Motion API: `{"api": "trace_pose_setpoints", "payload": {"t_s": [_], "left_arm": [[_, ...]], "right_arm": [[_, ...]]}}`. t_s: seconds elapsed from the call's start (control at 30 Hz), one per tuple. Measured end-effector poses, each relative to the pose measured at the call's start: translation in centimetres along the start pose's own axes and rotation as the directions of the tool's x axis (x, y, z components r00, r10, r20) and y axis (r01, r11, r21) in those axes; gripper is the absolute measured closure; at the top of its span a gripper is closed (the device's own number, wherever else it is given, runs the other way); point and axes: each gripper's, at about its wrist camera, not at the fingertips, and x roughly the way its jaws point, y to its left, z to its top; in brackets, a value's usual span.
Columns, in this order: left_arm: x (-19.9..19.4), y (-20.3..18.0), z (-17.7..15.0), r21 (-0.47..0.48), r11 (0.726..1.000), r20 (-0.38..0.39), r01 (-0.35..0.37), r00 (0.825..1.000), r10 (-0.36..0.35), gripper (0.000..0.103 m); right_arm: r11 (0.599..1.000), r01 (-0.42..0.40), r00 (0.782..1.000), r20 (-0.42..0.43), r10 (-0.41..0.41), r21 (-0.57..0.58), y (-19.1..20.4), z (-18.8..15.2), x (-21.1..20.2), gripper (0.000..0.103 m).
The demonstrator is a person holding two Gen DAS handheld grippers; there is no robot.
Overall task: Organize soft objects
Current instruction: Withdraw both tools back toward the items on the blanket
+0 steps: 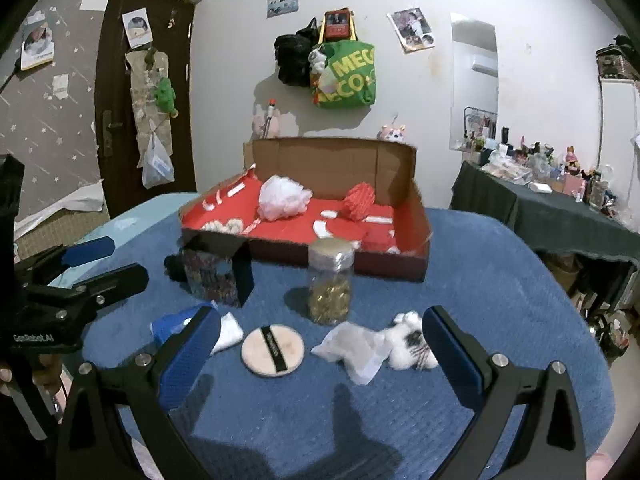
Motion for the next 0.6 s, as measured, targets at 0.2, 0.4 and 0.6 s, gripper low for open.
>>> {"api": "trace_pose_setpoints", "payload": {"t_s": [0.2,0.4,0.6], "left_arm": [[1.2,0.4,-1.3,-0.006,1.000,-0.051,-0.009,0.999,0.009,0.003],[2.3,1.1,-1.8,-0.013,1.000,-0.094,-0.007,0.996,0.006,0.003],[3.9,1.8,-1.9,-0.003,1.000,-0.151,-0.025,0.988,0.024,0.003]], "right_arm": [[1.000,-0.023,0.998,-0.058,0.023,0.002,0.4,-1.7,2.1,0.000],[0.998,-0.060,0.993,-0.100,0.059,-0.002,0.6,-2.5,3.6,0.000],[0.993,-0.115,0.982,-0.147,0.114,0.003,0.8,-3.0,5.5,0.000]]}}
